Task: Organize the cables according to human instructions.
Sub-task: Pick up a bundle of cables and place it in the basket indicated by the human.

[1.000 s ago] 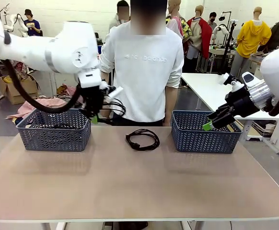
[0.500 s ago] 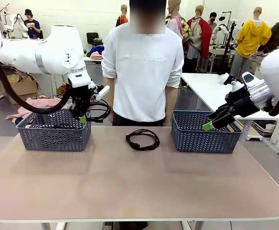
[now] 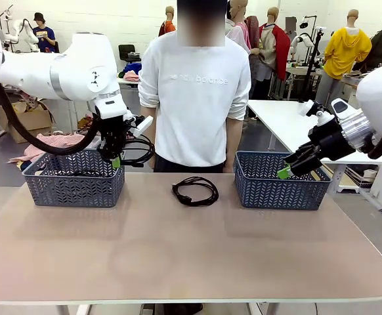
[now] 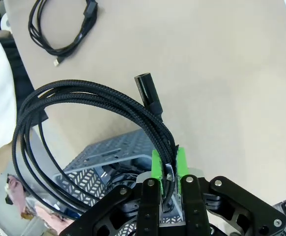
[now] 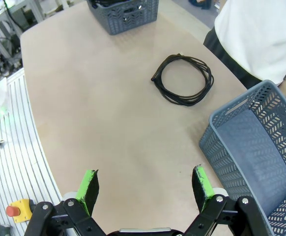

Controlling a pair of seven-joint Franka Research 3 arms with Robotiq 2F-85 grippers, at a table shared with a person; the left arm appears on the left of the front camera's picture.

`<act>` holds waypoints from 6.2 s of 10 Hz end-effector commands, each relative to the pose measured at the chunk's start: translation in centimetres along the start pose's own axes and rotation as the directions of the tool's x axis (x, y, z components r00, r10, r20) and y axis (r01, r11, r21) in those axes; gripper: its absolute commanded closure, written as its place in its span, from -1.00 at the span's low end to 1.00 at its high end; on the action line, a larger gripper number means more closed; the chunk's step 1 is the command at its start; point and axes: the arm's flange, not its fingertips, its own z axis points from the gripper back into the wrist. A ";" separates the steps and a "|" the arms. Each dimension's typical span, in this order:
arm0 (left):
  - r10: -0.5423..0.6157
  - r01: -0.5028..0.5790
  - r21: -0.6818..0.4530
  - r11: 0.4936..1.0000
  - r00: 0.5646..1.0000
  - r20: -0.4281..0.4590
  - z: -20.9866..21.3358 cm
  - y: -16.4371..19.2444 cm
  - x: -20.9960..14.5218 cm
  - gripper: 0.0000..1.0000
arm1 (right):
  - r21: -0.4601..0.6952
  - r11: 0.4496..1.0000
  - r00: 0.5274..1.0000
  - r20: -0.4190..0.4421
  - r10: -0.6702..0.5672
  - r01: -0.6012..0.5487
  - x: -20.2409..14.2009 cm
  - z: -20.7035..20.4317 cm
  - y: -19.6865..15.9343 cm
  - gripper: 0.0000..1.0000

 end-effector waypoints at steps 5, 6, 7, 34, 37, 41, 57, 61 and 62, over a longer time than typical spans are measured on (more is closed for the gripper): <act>0.150 -0.150 -0.002 0.989 0.987 -0.066 0.2 2.4 -8.2 0.74 | 0.014 1.000 0.999 0.036 0.018 -0.019 0.0 -0.1 -0.3 -1.00; 0.177 -0.177 0.001 0.984 0.982 -0.065 -0.2 2.9 -9.8 0.74 | 0.014 1.000 0.999 0.036 0.018 -0.019 0.0 -0.1 -0.3 -1.00; 0.199 -0.199 0.005 0.980 0.978 -0.070 -0.6 3.5 -11.3 0.74 | 0.014 1.000 0.999 0.036 0.018 -0.019 0.0 -0.1 -0.3 -1.00; 0.318 -0.320 -0.006 0.947 0.945 -0.081 -4.1 4.5 -17.0 -1.00 | 0.014 1.000 0.999 0.036 0.018 -0.019 0.0 -0.1 -0.3 -1.00; 0.318 -0.320 -0.006 0.947 0.945 -0.081 -4.1 4.5 -17.0 -1.00 | 0.014 1.000 0.999 0.036 0.018 -0.019 0.0 -0.1 -0.3 -1.00; 0.399 -0.400 0.003 0.917 0.915 0.063 -1.8 2.7 -11.4 -1.00 | 0.014 1.000 0.999 0.036 0.018 -0.019 0.0 -0.1 -0.3 -1.00; 0.386 -0.382 -0.060 0.922 0.916 0.106 0.5 -11.4 -2.3 -1.00 | 0.014 1.000 0.999 0.036 0.018 -0.019 0.0 -0.1 -0.3 -1.00; 0.386 -0.382 -0.060 0.922 0.916 0.106 0.5 -11.4 -2.3 -1.00 | 0.014 1.000 0.999 0.036 0.018 -0.019 0.0 -0.1 -0.3 -1.00; 0.386 -0.382 -0.060 0.922 0.916 0.106 0.5 -11.4 -2.3 -1.00 | 0.014 1.000 0.999 0.036 0.018 -0.019 0.0 -0.1 -0.3 -1.00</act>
